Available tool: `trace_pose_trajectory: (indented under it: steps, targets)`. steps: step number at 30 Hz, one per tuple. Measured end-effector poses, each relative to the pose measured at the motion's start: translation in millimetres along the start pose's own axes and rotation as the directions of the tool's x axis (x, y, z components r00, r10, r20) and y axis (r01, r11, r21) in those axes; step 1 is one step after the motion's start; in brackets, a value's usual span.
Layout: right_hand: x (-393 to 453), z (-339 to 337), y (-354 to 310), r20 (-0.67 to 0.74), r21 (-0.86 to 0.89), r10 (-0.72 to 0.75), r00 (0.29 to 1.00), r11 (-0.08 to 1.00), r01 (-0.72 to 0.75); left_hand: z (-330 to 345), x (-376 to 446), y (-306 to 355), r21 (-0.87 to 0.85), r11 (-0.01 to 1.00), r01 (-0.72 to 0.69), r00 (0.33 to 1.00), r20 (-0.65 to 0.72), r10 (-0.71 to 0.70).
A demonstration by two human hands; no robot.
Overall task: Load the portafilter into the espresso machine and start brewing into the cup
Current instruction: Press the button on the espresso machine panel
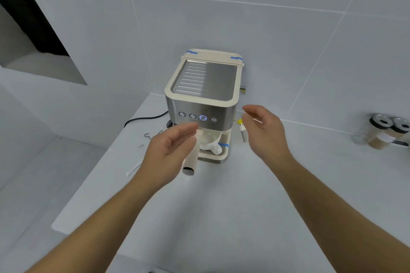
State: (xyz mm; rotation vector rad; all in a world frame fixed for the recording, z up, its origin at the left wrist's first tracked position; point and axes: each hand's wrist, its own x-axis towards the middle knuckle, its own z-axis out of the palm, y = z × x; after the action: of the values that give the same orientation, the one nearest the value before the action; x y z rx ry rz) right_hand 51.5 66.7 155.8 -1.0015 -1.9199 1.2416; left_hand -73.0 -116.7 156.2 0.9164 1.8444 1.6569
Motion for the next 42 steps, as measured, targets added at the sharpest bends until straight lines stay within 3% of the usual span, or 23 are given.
trace_pose_trajectory:
  steps: [3,7,11,17,20,28,42]
  targets:
    - [7,5,-20,0.059,-0.128,-0.112,0.992,0.985,0.119,-22,27,8,0.326,0.932,-0.16,0.987,0.033,0.158]
    - [17,19,-32,0.2,-0.354,-0.263,0.944,0.879,0.32,-42,65,12,0.606,0.713,-0.353,0.935,0.2,0.293]
    - [23,34,-37,0.345,-0.521,-0.249,0.905,0.751,0.405,-58,100,12,0.729,0.516,-0.45,0.893,0.37,0.256]
    - [36,47,-35,0.396,-0.667,-0.294,0.87,0.56,0.492,-81,139,7,0.716,0.397,-0.574,0.813,0.557,0.17]
    - [37,54,-27,0.385,-0.704,-0.321,0.865,0.505,0.5,-88,152,-2,0.694,0.387,-0.607,0.783,0.606,0.141]
    - [37,69,-19,0.282,-0.772,-0.288,0.915,0.499,0.394,-96,175,-5,0.637,0.323,-0.699,0.699,0.705,0.122]
    - [37,74,-13,0.228,-0.782,-0.31,0.923,0.506,0.363,-96,181,-21,0.594,0.362,-0.719,0.681,0.705,0.196]
